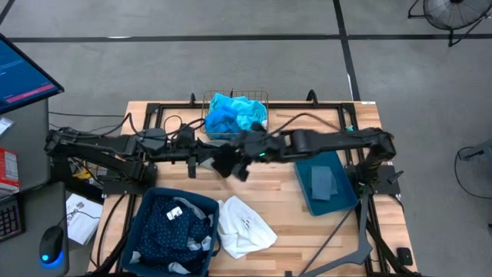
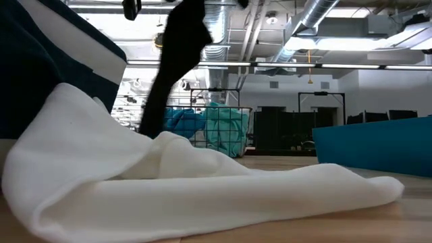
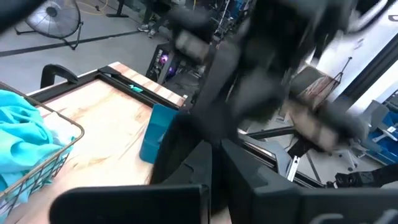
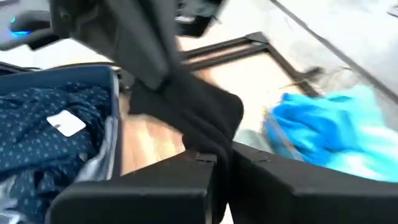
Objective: Pick & Place Cloths
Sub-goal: Put the black sock into the blue bin
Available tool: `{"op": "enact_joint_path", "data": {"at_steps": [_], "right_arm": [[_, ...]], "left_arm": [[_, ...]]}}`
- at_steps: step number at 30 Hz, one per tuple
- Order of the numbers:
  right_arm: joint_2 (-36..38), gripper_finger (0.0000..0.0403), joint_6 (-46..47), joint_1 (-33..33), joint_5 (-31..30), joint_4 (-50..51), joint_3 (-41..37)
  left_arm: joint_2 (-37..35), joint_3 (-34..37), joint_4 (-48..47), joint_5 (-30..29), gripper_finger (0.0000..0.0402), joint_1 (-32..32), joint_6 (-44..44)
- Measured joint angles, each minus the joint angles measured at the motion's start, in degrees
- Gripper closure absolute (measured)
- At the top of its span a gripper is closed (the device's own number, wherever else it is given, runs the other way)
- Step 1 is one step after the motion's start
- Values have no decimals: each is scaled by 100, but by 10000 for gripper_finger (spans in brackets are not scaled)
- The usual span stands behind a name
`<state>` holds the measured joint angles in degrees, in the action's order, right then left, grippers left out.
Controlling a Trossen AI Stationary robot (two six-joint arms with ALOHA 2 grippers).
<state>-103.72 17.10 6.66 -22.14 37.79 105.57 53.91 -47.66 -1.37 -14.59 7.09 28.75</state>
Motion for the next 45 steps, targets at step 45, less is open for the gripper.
{"op": "enact_joint_path", "data": {"at_steps": [45], "right_arm": [[5171,403,3848,-121,-720,5218,-1659]], "left_arm": [[-9,0,-27,249,289,2,173]]}}
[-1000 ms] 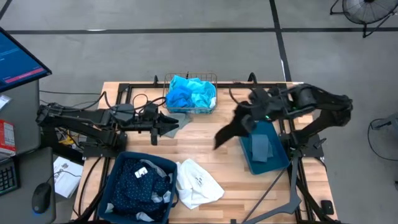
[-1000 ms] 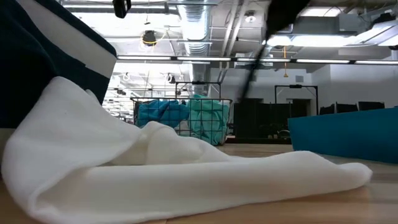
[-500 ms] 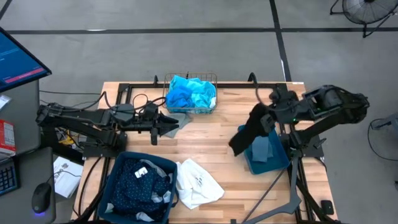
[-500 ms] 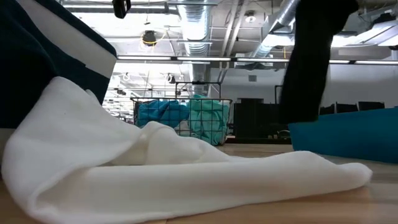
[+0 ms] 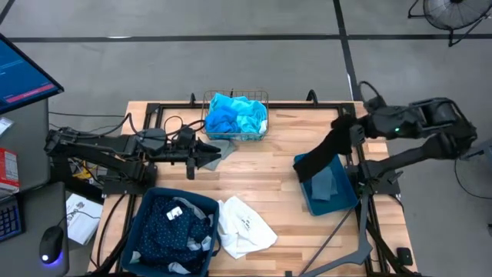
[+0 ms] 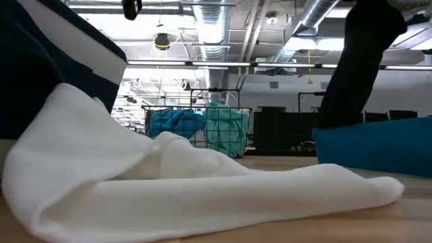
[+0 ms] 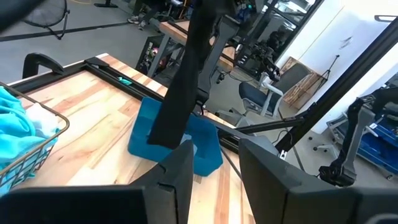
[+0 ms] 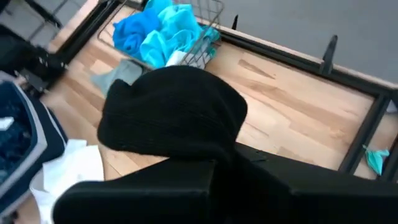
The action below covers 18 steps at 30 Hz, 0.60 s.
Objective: Pick & Place Cloths
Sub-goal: Put the black sock into the blue bin
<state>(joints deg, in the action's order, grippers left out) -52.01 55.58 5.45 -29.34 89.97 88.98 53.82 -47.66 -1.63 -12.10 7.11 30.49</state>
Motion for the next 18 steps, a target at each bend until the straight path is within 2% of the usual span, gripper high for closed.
{"op": "enact_joint_path", "data": {"at_steps": [10,18], "right_arm": [[691,403,347,-352,505,13,-1278],[623,403,519,-489,541,18,-2074]], "left_arm": [[0,0,1,-1,289,-1,2],[0,0,1,-2,289,0,-5]]}}
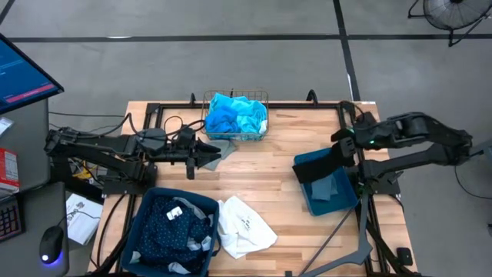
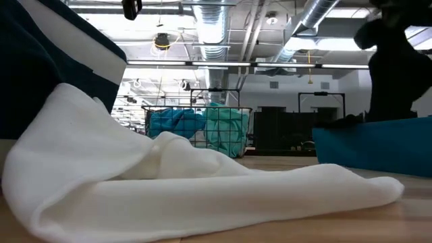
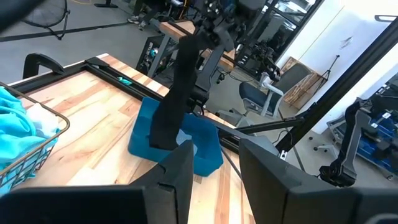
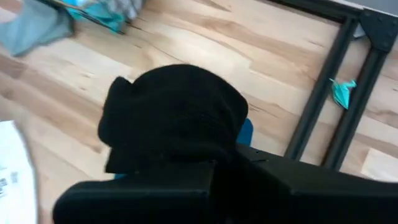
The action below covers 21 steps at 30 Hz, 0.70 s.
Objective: Pick & Place Cloths
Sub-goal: Put the black sock into the blue bin
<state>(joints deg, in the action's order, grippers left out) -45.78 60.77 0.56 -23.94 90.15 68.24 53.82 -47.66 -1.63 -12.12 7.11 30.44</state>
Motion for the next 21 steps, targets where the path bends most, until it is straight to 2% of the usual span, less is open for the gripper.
{"op": "enact_joint_path", "data": {"at_steps": [8,21], "right_arm": [[-471,403,337,64,-166,-180,-670],[-2003,403,336,609,-74,-2092,-1243]], "left_arm": [[0,0,0,-2,289,-2,-2],[0,0,-5,-2,289,-1,-4]]}}
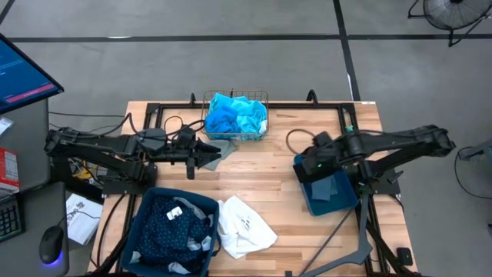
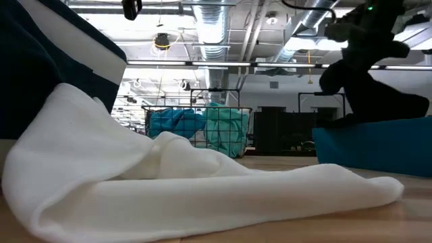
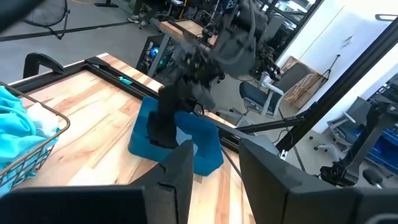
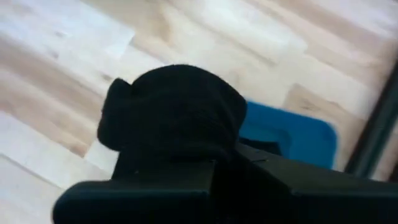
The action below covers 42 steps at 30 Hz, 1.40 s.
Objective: Pick & Place Cloths
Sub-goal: Put the black sock into the blue bin
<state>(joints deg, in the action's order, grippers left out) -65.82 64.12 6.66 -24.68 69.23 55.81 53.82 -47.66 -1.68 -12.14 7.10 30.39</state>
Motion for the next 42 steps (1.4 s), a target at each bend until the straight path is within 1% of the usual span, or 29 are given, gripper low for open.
{"op": "enact_joint_path", "data": {"at_steps": [3,7,9,13,20,23,26,29,31,33,36,39,42], "right_arm": [[-313,403,37,208,83,-241,-101],[-544,403,398,453,268,-251,-382],[-542,403,600,584,388,-271,-573],[-316,403,872,809,487,-785,-1118],[-129,403,1702,719,765,-1311,-2069],[-212,397,1919,657,836,-1563,-2240],[-335,381,2008,604,838,-1637,-2256],[-432,353,2126,493,959,-1631,-2258],[-492,327,2044,432,1104,-1636,-2258],[-527,295,1920,374,1290,-1663,-2258],[-532,235,1564,277,1630,-1739,-2220],[-532,175,1131,230,1913,-1717,-1984],[-532,138,848,220,1951,-1531,-1614]], "left_arm": [[0,0,4,0,289,-1,0],[0,0,0,0,289,1,2],[0,0,1,0,289,1,2],[0,6,5,0,289,1,-4],[0,146,14,0,289,1,-4],[4,249,-4,0,289,1,1],[2,305,19,0,289,1,12],[2,343,9,0,289,1,39],[2,343,27,0,289,1,47],[0,343,21,0,289,1,49],[0,343,26,1,289,1,43],[0,343,19,13,289,1,40],[0,343,16,13,289,1,25]]}}
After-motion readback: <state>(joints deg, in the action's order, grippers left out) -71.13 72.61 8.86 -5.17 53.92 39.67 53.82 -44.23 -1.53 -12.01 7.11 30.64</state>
